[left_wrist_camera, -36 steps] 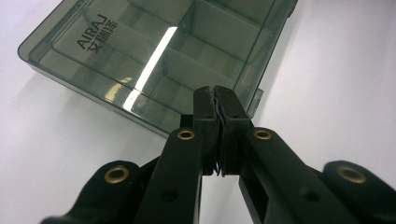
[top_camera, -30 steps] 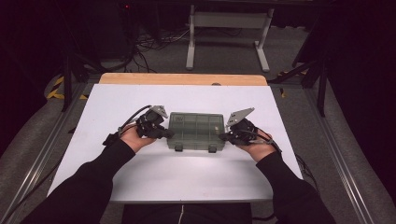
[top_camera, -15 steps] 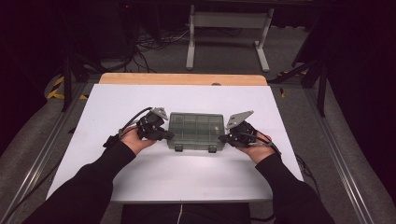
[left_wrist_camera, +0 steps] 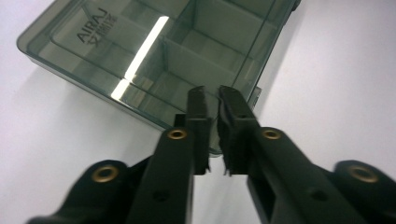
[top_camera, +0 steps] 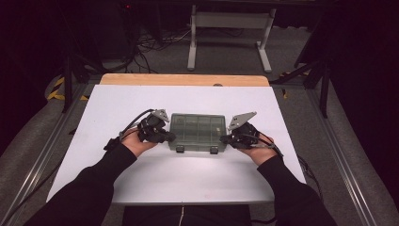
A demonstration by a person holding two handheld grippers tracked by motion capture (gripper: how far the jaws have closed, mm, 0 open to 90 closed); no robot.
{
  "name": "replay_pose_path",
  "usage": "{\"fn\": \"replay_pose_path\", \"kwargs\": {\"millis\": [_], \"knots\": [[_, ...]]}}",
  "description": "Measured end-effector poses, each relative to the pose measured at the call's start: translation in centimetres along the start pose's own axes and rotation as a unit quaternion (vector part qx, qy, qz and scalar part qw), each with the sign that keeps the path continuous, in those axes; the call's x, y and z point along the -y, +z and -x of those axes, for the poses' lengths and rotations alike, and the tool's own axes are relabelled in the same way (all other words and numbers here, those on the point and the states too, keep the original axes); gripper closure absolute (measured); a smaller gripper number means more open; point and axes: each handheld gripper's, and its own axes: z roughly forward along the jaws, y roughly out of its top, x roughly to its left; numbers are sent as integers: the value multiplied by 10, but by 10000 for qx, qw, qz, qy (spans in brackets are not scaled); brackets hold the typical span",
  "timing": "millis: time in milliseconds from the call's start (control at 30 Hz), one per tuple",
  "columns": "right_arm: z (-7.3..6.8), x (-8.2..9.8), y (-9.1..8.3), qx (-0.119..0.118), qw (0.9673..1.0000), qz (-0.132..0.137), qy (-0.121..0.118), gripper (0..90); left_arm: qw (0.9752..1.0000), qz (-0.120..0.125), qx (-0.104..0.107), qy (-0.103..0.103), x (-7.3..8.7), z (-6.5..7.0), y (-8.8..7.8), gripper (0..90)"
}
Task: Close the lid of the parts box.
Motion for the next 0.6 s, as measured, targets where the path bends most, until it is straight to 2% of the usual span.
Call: {"fn": "replay_pose_path", "kwargs": {"millis": [33,67,100,133,167,300,333,367,433,533,567,600], "knots": [[0,0,-1,9,10000,41,23,794,10000,31,-1,-45,0,1,-2,779],[0,-1,-2,73,9999,112,18,742,9998,186,-24,-30,-1,2,-5,725],[0,-1,-2,73,9999,112,18,742,9998,186,-24,-30,-1,2,-5,690],[0,-1,-3,86,9998,154,25,711,9996,260,-50,13,-1,2,-7,690],[0,-2,-5,107,9997,207,38,683,9992,394,-87,49,-1,2,-9,640],[-1,-2,-9,114,9991,410,51,531,9979,630,-136,42,-1,2,-17,437],[-1,-3,-10,96,9987,485,88,458,9977,663,-130,22,-1,1,-19,352],[-1,-3,-10,96,9987,485,88,458,9975,696,-81,-4,0,1,-20,352],[-1,-4,-12,42,9981,606,140,380,9968,797,-95,-52,1,1,-24,286],[-2,-4,-15,25,9968,769,201,286,9969,759,-230,8,3,4,-28,169],[-3,-5,-17,34,9962,837,225,236,9968,767,-214,11,4,5,-30,124],[-3,-5,-17,34,9962,837,225,236,9965,815,-197,30,5,6,-32,124]]}}
